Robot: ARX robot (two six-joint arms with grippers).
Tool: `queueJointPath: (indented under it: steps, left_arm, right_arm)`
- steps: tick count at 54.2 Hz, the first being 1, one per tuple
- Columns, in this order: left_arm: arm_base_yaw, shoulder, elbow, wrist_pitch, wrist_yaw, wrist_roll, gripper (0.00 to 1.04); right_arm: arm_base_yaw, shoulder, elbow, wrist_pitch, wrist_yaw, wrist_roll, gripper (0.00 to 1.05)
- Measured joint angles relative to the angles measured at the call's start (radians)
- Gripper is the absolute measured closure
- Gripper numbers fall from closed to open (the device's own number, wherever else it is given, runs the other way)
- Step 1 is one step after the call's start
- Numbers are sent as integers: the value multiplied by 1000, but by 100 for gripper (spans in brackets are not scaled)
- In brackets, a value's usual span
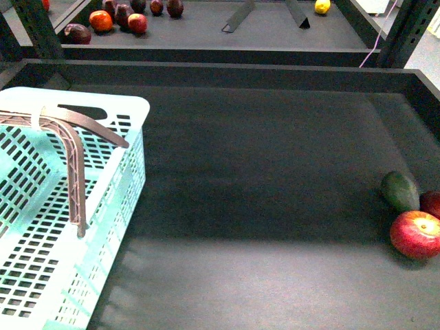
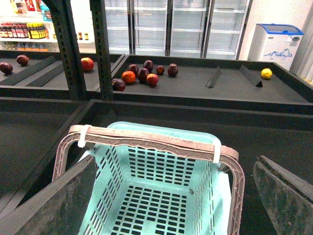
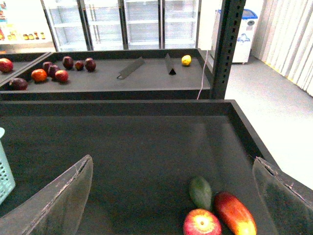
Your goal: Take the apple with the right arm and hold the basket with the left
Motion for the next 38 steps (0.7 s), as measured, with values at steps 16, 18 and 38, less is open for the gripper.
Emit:
queueJointPath:
  steps: [16, 18, 38]
  left_arm:
    - [0, 0, 0, 0, 0, 0, 7]
    - [0, 0, 0, 0, 0, 0, 7]
    - [-33, 162, 90, -235, -145, -238, 7]
  right_arm:
    - [0, 0, 0, 0, 0, 0, 9]
    - [0, 0, 0, 0, 0, 0, 9]
    - [0, -1, 0, 0, 0, 0, 9]
